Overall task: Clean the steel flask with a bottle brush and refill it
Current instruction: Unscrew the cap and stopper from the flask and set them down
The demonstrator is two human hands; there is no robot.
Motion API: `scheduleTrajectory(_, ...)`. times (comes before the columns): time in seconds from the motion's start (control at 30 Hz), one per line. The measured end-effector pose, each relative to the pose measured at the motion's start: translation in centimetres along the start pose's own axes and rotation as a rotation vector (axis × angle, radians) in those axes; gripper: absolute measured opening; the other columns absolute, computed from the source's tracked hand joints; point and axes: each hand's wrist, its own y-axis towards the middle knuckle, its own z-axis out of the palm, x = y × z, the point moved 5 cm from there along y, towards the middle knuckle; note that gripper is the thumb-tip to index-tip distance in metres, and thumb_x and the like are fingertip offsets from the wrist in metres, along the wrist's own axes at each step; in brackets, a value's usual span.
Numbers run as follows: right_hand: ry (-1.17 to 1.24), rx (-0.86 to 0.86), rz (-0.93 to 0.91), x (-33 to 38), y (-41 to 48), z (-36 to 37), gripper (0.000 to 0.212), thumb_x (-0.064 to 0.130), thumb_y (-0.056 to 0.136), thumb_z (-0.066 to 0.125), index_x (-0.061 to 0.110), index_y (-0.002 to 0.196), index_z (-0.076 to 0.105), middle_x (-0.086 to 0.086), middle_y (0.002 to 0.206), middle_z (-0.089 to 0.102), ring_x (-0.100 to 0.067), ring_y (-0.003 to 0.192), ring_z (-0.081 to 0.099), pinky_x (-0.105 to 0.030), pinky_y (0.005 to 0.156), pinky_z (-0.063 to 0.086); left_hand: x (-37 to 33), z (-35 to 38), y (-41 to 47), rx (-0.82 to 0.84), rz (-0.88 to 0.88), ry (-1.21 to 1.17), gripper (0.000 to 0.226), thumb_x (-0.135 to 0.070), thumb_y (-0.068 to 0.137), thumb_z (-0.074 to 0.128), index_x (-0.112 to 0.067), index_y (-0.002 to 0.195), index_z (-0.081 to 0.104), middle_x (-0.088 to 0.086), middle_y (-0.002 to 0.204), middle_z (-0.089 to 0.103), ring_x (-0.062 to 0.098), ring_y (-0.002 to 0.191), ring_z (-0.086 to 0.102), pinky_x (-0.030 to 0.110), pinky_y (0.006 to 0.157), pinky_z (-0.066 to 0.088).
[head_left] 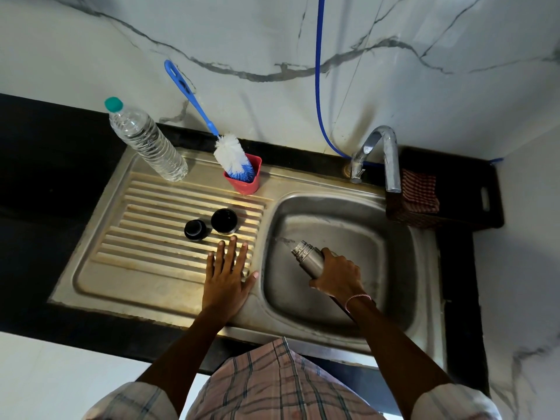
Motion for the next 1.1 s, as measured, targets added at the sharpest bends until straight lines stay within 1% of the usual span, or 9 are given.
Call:
scheduleTrajectory(0.27, -0.057, 0.017, 0.011, -0.1, 0.3, -0.1, 0.086, 0.059, 0.068, 0.079, 0.026, 0.140, 0.045, -0.005, 0.123, 0.064, -0.027, 0.108, 0.063, -0.038, 0.090, 0.050, 0.0, -0.1, 0.0, 0.003, 0.001, 0.001, 0.081, -0.068, 0.100, 0.028, -0.023, 0.165, 0.013, 0.012, 0.173, 0.000, 0.035, 0.159, -0.003, 0.057, 0.126, 0.011)
scheduleTrajectory(0.5, -0.069, 0.025, 0.028, -0.2, 0.4, 0.0, 0.085, 0.059, 0.066, 0.080, 0.026, 0.136, 0.047, -0.005, 0.121, 0.064, -0.028, 0.107, 0.063, -0.039, 0.089, 0.049, 0.0, 0.0, 0.0, -0.017, 0.011, -0.001, 0.081, -0.065, 0.100, 0.036, -0.021, 0.165, 0.016, 0.012, 0.173, 0.004, 0.035, 0.159, 0.000, 0.059, 0.126, 0.013)
scheduleTrajectory(0.63, -0.083, 0.020, 0.027, -0.2, 0.5, 0.1, 0.086, 0.060, 0.065, 0.080, 0.026, 0.137, 0.048, -0.005, 0.121, 0.065, -0.028, 0.107, 0.064, -0.040, 0.089, 0.050, 0.0, 0.0, 0.0, -0.013, 0.006, 0.013, 0.081, -0.065, 0.100, 0.036, -0.021, 0.165, 0.014, 0.012, 0.173, 0.001, 0.035, 0.159, -0.002, 0.058, 0.126, 0.012)
scheduleTrajectory(0.8, -0.116, 0.030, 0.029, -0.1, 0.7, 0.0, 0.085, 0.059, 0.066, 0.080, 0.025, 0.137, 0.047, -0.006, 0.120, 0.065, -0.028, 0.107, 0.064, -0.039, 0.089, 0.050, 0.0, 0.0, 0.0, -0.017, 0.007, 0.010, 0.081, -0.065, 0.100, 0.036, -0.022, 0.165, 0.015, 0.012, 0.173, 0.002, 0.035, 0.159, -0.001, 0.058, 0.126, 0.012)
scheduleTrajectory(1.0, -0.166, 0.027, 0.018, 0.2, 1.1, -0.4, 0.083, 0.060, 0.067, 0.079, 0.024, 0.136, 0.049, -0.005, 0.118, 0.066, -0.027, 0.103, 0.066, -0.037, 0.085, 0.050, 0.1, 0.0, 0.0, -0.010, -0.001, 0.012, 0.082, -0.065, 0.100, 0.037, -0.022, 0.165, 0.014, 0.012, 0.173, 0.001, 0.035, 0.159, -0.001, 0.058, 0.126, 0.012)
scheduleTrajectory(1.1, -0.196, 0.025, 0.010, 0.5, 1.3, -0.7, 0.080, 0.058, 0.068, 0.079, 0.023, 0.134, 0.050, -0.005, 0.115, 0.067, -0.026, 0.100, 0.067, -0.036, 0.081, 0.049, -0.1, 0.0, 0.0, -0.011, 0.006, 0.017, 0.081, -0.065, 0.100, 0.035, -0.021, 0.165, 0.014, 0.012, 0.173, 0.002, 0.035, 0.159, -0.001, 0.058, 0.126, 0.012)
